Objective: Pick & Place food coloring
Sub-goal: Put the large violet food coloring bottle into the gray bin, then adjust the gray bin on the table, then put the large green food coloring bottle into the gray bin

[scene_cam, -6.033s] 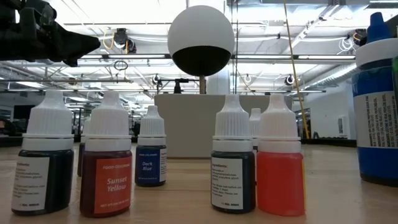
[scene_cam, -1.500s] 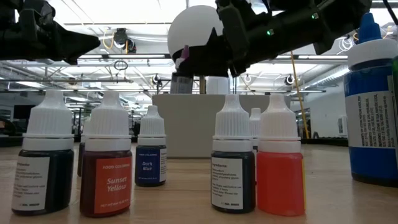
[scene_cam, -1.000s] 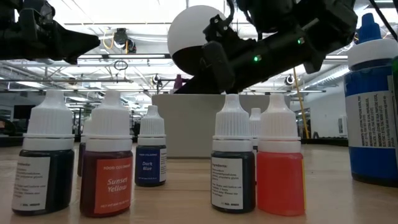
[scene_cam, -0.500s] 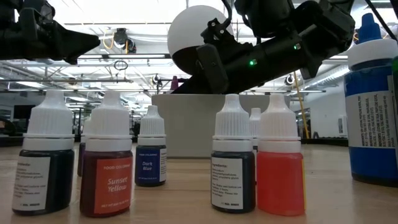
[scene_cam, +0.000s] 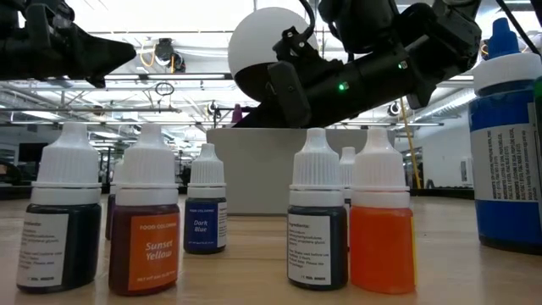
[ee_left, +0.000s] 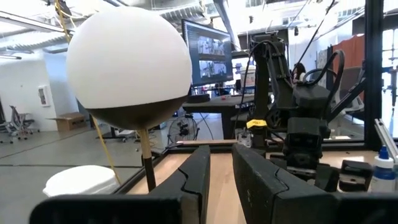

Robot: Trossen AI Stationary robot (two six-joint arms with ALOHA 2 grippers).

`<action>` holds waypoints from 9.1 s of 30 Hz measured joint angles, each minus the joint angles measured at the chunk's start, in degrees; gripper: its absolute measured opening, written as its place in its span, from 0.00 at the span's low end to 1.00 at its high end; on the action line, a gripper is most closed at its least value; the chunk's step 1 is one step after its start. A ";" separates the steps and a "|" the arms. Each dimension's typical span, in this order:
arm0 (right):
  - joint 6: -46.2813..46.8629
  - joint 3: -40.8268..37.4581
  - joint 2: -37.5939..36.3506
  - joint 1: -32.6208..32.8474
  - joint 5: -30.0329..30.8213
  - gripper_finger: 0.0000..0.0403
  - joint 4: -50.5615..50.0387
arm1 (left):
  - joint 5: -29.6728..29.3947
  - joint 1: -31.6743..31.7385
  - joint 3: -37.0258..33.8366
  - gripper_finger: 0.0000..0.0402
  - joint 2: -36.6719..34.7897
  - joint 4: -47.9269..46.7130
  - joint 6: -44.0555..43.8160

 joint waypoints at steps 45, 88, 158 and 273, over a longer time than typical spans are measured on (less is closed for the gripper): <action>0.92 -0.17 0.20 0.17 -0.28 0.64 5.09 | 0.00 0.00 0.00 0.19 0.02 -0.13 -1.57; -8.92 -0.11 -13.71 6.25 10.27 0.65 -7.34 | -0.37 0.00 -0.01 0.19 0.00 -0.65 -1.34; 22.28 -17.18 -33.57 9.46 16.06 0.00 -44.39 | 0.91 -14.93 4.86 0.03 68.17 31.74 -19.56; 45.53 44.01 -3.54 50.82 30.00 0.00 -98.22 | -1.99 -15.52 23.65 0.06 60.63 2.22 5.95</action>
